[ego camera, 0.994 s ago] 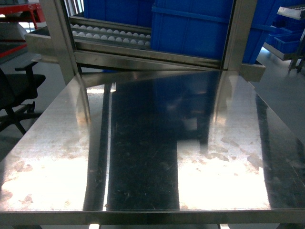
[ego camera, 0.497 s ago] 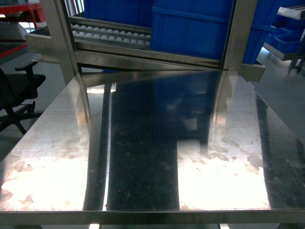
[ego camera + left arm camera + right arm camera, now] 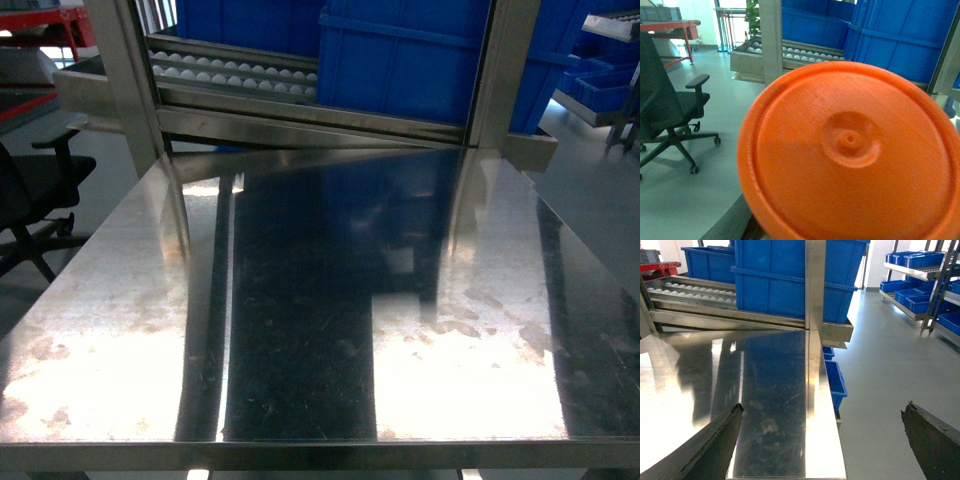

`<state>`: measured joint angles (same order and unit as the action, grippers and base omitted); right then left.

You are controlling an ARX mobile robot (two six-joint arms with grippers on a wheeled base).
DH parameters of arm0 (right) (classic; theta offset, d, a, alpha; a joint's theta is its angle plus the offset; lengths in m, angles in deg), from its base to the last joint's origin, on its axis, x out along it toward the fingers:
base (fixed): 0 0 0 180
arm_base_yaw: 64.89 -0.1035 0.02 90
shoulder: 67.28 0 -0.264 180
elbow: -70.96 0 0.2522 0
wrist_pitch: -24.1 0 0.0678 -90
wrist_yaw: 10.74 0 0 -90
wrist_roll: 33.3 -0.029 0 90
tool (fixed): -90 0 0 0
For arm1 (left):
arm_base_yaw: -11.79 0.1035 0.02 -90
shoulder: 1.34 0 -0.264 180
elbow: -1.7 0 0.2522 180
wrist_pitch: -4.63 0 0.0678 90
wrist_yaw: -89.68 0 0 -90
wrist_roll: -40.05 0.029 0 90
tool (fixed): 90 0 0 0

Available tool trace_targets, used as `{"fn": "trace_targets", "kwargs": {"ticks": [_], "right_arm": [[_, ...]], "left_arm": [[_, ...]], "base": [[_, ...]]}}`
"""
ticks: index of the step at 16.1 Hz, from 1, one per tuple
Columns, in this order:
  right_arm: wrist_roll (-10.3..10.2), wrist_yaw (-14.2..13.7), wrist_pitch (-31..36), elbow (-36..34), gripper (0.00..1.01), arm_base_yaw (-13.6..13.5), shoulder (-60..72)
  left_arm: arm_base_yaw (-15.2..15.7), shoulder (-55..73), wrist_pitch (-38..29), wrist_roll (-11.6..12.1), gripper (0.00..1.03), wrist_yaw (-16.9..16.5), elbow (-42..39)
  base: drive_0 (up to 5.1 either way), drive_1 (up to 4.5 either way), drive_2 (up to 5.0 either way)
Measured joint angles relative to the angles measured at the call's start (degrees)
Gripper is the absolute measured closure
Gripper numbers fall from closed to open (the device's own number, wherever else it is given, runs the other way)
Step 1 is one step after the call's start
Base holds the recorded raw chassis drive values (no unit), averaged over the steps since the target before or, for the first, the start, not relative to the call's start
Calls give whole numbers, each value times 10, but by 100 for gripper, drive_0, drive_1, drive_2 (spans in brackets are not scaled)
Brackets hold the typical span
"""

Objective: Pick capacitor and pack into box

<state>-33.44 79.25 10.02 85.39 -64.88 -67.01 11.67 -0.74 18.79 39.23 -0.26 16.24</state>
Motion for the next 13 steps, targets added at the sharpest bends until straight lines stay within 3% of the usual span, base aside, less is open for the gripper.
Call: {"fn": "trace_targets", "kwargs": {"ticks": [13], "right_arm": [[0, 0, 0, 0, 3, 0, 0]], "left_arm": [[0, 0, 0, 0, 59, 0, 0]], "base": [[0, 0, 0]]}}
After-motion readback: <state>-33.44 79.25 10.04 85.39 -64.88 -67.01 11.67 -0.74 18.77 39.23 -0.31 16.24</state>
